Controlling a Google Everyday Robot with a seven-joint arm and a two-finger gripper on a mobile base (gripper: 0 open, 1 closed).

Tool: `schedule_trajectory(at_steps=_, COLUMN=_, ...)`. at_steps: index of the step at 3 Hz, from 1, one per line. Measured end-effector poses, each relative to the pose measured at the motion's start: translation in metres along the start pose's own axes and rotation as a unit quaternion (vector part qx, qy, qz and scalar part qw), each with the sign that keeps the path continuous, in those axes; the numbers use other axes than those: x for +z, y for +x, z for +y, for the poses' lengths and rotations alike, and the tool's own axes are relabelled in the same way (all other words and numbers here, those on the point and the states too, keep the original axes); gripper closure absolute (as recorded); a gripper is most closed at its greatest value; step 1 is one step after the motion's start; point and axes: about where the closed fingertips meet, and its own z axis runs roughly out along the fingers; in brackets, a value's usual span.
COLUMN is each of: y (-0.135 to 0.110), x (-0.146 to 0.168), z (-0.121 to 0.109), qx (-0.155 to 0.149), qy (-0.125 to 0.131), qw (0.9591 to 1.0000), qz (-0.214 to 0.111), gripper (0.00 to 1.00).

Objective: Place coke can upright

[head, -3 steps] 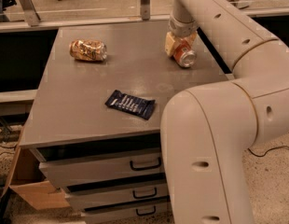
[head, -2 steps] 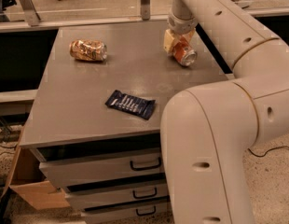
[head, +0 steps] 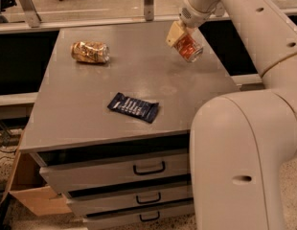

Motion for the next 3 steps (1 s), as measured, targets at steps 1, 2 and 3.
schedule_trajectory(at_steps=1, y=-0.012, x=-0.016, z=0.020, qx=-0.048, qy=-0.078, qw=0.9929, qz=-0.076, gripper=1.00)
schedule_trajectory(at_steps=2, y=-0.023, x=-0.033, z=0.038, qx=-0.098, qy=-0.138, qw=0.9727, qz=-0.159, gripper=1.00)
schedule_trajectory(at_steps=3, y=-0.027, x=-0.053, z=0.046, qx=-0.142, qy=-0.162, qw=0.9501, qz=-0.226, gripper=1.00)
